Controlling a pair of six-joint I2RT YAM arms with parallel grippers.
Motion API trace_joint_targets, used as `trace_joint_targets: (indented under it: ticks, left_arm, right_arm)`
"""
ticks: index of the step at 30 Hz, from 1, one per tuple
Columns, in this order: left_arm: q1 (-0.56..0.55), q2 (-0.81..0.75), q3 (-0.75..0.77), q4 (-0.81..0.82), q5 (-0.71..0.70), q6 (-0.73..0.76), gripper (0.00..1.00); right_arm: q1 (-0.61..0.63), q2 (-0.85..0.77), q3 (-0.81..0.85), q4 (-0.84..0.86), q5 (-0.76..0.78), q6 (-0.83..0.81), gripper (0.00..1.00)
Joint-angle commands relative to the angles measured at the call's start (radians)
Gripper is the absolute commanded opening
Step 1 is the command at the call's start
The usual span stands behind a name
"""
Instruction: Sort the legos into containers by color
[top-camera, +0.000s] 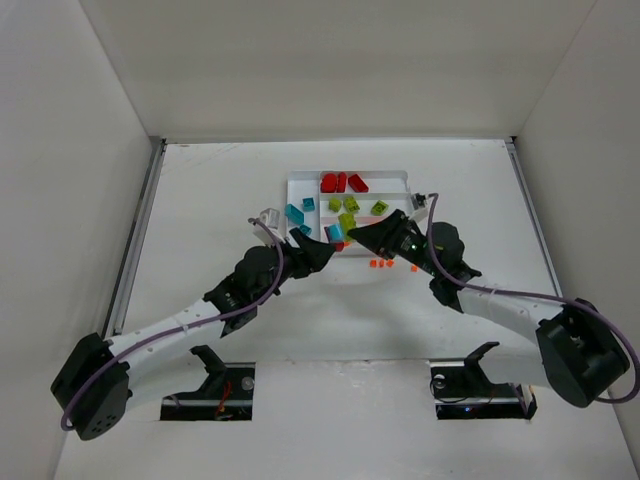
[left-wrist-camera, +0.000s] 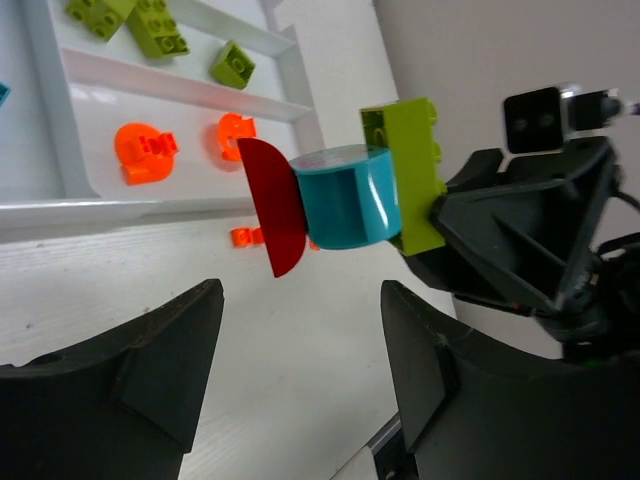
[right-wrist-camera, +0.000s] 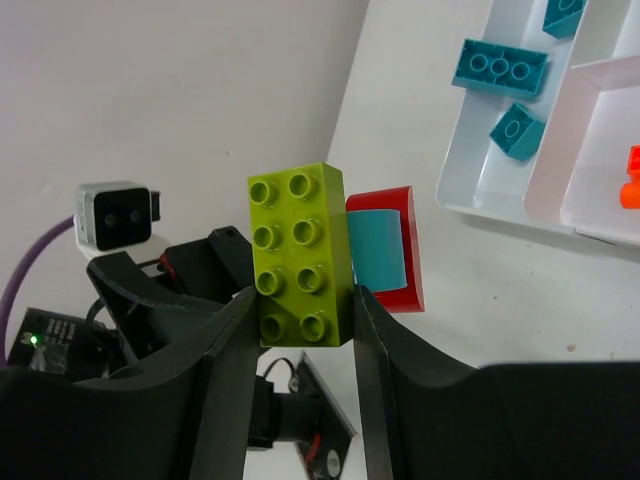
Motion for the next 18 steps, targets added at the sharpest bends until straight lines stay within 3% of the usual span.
trace_joint_targets:
  ticks: [1, 11, 18]
  left_arm:
    - [-0.017, 0.002, -0.009, 0.167, -0.015, 0.000, 0.62]
    - [-0.024, 0.038, -0.014, 0.220, -0.007, 0.015, 0.54]
    - [-0.017, 0.043, -0.018, 0.220, -0.004, 0.021, 0.52]
  right_arm:
    - [-0.044, 0.030, -0.019, 0.171, -0.061, 0.131, 0.22]
    - [-0.087, 0.135, -0.042, 0.394, -0.112, 0.336, 0.22]
    - [-0.093, 0.153, -0.045, 0.441, -0.103, 0.385, 0.22]
